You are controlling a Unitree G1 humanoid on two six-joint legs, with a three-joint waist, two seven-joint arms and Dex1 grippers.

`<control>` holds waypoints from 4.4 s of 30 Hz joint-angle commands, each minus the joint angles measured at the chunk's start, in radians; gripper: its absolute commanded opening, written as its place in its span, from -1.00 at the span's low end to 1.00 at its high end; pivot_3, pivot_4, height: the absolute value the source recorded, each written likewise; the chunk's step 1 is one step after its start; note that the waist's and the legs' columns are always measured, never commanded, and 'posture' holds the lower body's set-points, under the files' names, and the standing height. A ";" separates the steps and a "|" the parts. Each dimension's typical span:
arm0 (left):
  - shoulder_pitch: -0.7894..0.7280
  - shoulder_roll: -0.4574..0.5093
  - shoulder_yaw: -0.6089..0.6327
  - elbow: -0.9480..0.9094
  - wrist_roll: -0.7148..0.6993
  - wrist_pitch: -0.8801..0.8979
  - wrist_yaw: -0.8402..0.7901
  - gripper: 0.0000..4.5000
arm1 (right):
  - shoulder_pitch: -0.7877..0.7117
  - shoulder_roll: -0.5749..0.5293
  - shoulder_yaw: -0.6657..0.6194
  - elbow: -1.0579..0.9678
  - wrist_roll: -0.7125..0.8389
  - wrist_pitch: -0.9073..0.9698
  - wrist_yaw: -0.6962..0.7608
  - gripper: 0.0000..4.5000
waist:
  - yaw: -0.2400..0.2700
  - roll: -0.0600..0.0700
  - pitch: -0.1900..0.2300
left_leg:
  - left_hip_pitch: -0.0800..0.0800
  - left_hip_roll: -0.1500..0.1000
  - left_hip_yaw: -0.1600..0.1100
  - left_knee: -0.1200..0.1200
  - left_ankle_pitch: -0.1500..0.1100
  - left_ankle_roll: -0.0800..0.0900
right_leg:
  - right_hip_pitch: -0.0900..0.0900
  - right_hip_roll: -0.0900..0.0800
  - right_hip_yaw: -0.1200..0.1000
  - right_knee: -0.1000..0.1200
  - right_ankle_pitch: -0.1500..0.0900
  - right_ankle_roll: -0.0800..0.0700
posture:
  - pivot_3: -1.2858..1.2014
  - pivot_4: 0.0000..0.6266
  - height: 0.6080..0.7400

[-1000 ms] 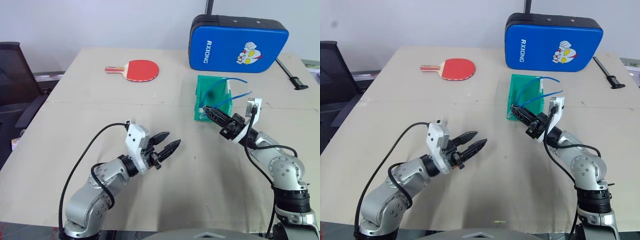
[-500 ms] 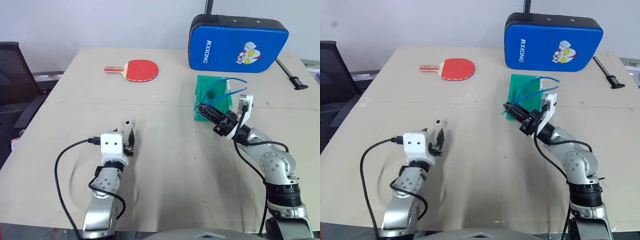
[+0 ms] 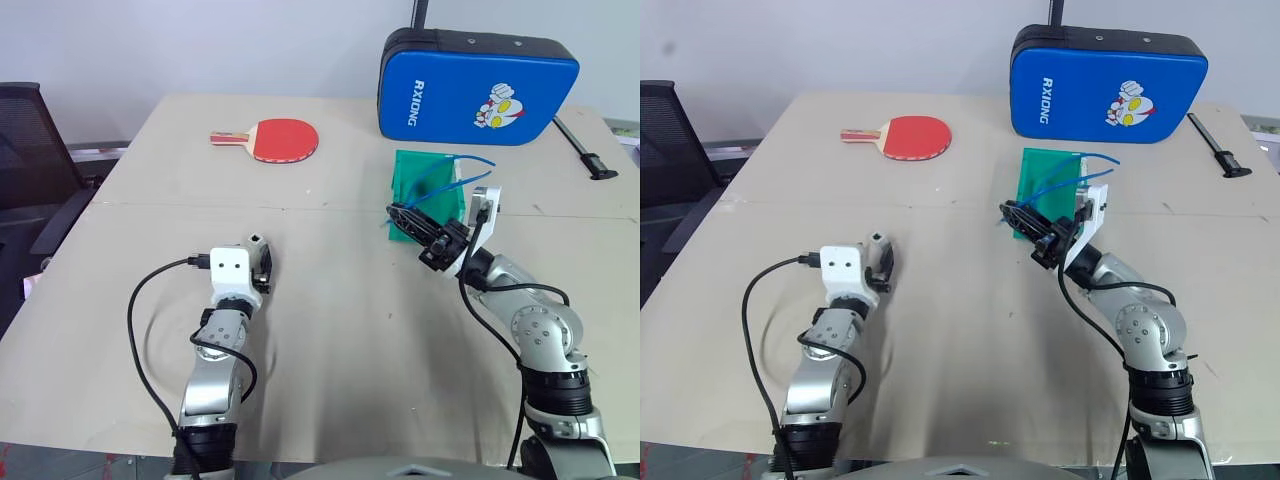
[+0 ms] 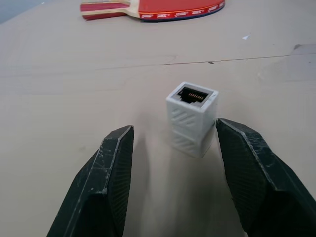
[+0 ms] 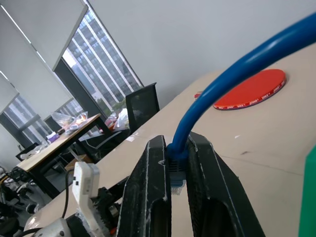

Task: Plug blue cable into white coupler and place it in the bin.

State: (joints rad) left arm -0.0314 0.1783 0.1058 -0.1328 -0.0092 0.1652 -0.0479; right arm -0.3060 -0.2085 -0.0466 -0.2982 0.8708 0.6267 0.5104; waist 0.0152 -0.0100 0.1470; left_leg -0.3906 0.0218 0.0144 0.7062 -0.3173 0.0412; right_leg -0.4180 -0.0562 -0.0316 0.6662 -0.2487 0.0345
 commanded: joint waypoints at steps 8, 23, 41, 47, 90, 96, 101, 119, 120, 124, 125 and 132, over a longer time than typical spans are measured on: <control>-0.059 -0.024 -0.049 0.068 0.059 -0.023 0.020 0.19 | 0.002 0.012 -0.002 -0.052 0.000 -0.011 -0.016 -1.00 | 0.001 0.000 0.000 | 0.000 0.000 0.000 0.001 0.000 0.000 | 0.000 0.000 -0.001 0.001 0.000 0.000 | 0.03 -0.52 0.11; -0.018 -0.134 -0.030 -0.011 0.083 0.054 0.145 0.19 | 0.022 0.005 0.004 -0.054 0.003 -0.004 -0.001 -1.00 | -0.001 0.000 -0.001 | 0.000 0.000 0.000 0.001 0.000 0.000 | 0.000 0.000 -0.001 0.000 0.000 0.000 | 0.03 -0.52 0.11; -0.040 -0.177 0.024 -0.026 0.076 0.099 0.215 0.19 | 0.034 0.004 0.008 -0.056 -0.002 -0.009 -0.003 -1.00 | -0.002 0.000 -0.001 | 0.000 0.000 0.000 0.001 0.000 0.000 | 0.000 0.001 0.000 0.002 0.000 0.000 | 0.03 -0.52 0.11; -0.047 -0.179 0.028 -0.007 0.065 0.115 0.221 -0.57 | 0.037 0.005 0.009 -0.059 -0.002 -0.009 -0.005 -1.00 | -0.002 0.000 -0.001 | 0.002 0.000 0.001 0.001 0.000 0.000 | 0.000 0.001 0.001 0.003 0.000 0.000 | 0.03 -0.52 0.11; -0.272 0.096 -0.299 0.074 0.023 -0.308 -0.473 -0.72 | -0.182 -0.147 0.253 0.049 -0.602 -0.435 0.182 -1.00 | -0.002 0.000 0.000 | -0.003 0.000 0.001 0.004 0.001 -0.001 | -0.002 0.003 -0.001 0.002 0.000 0.000 | 0.03 -0.52 0.11; -0.266 0.091 -0.301 0.055 0.004 -0.304 -0.484 -0.72 | -0.170 -0.152 0.275 0.096 -0.661 -0.498 0.206 -1.00 | -0.002 0.000 0.000 | -0.003 0.000 0.001 0.004 0.001 -0.001 | -0.002 0.003 -0.001 0.002 0.000 0.000 | 0.03 -0.52 0.11; -0.266 0.091 -0.303 0.057 -0.001 -0.311 -0.497 -0.72 | -0.160 -0.161 0.283 0.130 -0.705 -0.519 0.216 -1.00 | -0.002 0.000 0.000 | -0.003 0.000 0.001 0.005 0.001 -0.002 | -0.002 0.003 -0.002 0.002 0.000 0.000 | 0.03 -0.52 0.11; -0.332 0.055 -0.337 -0.080 -0.068 -0.255 -0.584 -0.72 | -0.121 -0.258 0.397 0.220 -0.823 -0.429 0.331 -1.00 | -0.002 0.000 0.000 | -0.003 0.000 0.001 0.006 0.002 -0.003 | -0.002 0.003 -0.001 0.003 0.000 0.000 | 0.03 -0.52 0.11; -0.335 0.054 -0.341 -0.088 -0.069 -0.249 -0.588 -0.72 | -0.121 -0.260 0.401 0.228 -0.836 -0.427 0.324 -1.00 | -0.002 0.000 0.000 | -0.003 0.000 0.001 0.006 0.002 -0.003 | -0.002 0.003 -0.001 0.003 0.000 0.000 | 0.03 -0.52 0.11; -0.343 0.043 -0.347 -0.113 -0.078 -0.226 -0.604 -0.72 | -0.117 -0.256 0.402 0.239 -0.843 -0.376 0.317 -1.00 | -0.002 0.000 0.000 | -0.003 0.000 0.001 0.006 0.001 -0.002 | -0.002 0.004 -0.002 0.004 0.000 0.000 | 0.03 -0.52 0.11; -0.346 0.042 -0.347 -0.114 -0.077 -0.224 -0.606 -0.72 | -0.116 -0.261 0.407 0.238 -0.848 -0.353 0.318 -1.00 | -0.002 0.000 0.000 | -0.003 0.000 0.001 0.007 0.001 -0.002 | -0.002 0.004 -0.002 0.004 0.000 0.000 | 0.03 -0.52 0.11; -0.357 0.014 -0.330 -0.117 -0.100 -0.204 -0.608 -0.72 | -0.085 -0.283 0.437 0.190 -0.819 -0.209 0.360 -1.00 | -0.001 0.000 0.000 | -0.004 0.000 0.001 0.008 0.001 -0.002 | -0.002 0.003 -0.002 0.004 0.000 0.000 | 0.03 -0.52 0.11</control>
State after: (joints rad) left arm -0.2923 0.2441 -0.2367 -0.0295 -0.0125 0.0514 -0.6528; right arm -0.4592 -0.4601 0.2984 -0.1849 0.0827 0.2874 0.8206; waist 0.0140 -0.0100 0.1466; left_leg -0.3945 0.0215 0.0151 0.7144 -0.3160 0.0390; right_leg -0.4203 -0.0531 -0.0332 0.6699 -0.2488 0.0346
